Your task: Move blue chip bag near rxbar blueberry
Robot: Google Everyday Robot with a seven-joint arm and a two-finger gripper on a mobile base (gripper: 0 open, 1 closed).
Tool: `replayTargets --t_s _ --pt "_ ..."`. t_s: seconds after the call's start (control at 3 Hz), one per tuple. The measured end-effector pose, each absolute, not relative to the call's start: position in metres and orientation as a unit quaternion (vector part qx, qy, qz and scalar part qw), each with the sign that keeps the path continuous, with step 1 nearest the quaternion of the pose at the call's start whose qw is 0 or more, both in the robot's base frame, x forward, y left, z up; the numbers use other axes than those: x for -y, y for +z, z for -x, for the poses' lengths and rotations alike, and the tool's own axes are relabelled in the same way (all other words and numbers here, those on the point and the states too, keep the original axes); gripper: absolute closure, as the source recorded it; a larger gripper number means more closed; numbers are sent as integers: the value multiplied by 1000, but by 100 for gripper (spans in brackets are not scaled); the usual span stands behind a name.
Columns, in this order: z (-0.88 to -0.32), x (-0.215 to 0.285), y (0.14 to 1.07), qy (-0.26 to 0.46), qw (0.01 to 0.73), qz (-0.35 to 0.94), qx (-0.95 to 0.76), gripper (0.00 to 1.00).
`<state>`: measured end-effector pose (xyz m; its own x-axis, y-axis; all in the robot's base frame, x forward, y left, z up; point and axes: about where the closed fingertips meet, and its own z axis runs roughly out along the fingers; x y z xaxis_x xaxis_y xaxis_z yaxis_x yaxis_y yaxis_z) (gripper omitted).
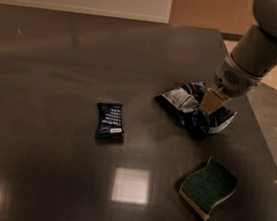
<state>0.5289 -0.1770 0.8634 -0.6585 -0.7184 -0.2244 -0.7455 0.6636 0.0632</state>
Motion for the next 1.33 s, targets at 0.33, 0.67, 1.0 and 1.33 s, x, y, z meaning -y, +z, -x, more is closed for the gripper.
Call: replayTargets --t_s 0.33,0.67,1.0,1.33 --pt "-546 149 861 98 101 434 -890 100" --pt "-558 116 860 124 110 468 -868 100" --pt "-563 89 864 147 117 495 -848 100" --pt "-563 64 868 171 118 521 -828 100"
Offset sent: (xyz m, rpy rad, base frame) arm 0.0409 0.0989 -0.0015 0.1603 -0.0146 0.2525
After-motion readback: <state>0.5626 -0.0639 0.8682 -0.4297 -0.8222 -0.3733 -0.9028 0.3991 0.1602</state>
